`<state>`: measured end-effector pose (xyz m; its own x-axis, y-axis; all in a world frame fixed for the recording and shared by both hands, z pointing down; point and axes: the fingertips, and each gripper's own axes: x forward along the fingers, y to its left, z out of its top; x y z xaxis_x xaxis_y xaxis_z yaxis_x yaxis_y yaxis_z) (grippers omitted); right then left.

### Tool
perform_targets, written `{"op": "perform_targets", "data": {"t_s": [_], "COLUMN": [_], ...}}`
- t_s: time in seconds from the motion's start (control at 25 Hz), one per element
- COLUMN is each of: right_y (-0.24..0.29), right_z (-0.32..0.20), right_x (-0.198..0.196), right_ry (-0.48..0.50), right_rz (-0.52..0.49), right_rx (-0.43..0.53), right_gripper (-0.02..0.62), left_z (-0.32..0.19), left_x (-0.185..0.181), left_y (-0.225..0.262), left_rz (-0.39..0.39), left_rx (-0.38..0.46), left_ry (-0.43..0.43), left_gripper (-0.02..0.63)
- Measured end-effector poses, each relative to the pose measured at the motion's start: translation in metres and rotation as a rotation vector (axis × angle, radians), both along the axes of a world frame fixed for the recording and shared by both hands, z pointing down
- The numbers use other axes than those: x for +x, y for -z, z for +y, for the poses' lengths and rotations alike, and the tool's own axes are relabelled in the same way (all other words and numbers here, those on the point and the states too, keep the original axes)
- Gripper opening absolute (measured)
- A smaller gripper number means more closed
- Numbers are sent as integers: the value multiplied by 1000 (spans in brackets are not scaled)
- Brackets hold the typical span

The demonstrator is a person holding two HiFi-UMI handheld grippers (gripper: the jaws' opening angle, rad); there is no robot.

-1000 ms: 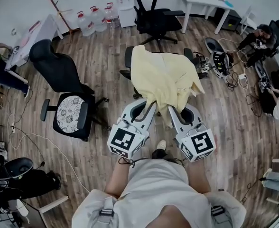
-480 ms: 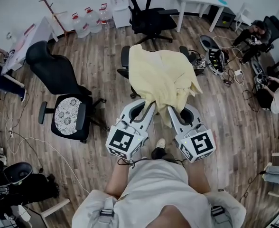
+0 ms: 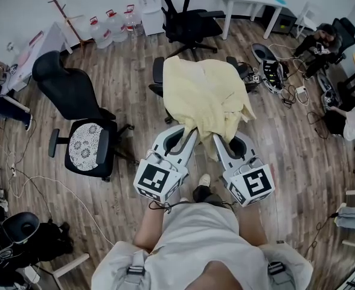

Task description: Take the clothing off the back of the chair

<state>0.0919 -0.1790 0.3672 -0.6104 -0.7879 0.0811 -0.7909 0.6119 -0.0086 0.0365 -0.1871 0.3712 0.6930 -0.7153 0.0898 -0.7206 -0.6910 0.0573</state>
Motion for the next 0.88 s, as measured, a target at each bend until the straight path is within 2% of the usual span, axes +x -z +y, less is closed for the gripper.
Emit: {"op": "perform_targets", "data": {"t_s": [0.88], "right_y": [4], "right_z": [35], "right_x": [-4], "right_ry": [-13], "right_rz": [-14], "right_rx": [22], "right_gripper": [55], "left_z": [34], "left_x": [-3], "left_y": [5], "left_rz": [7], "left_rx": [20], "left_ry": [-9], "left_gripper": [58]}}
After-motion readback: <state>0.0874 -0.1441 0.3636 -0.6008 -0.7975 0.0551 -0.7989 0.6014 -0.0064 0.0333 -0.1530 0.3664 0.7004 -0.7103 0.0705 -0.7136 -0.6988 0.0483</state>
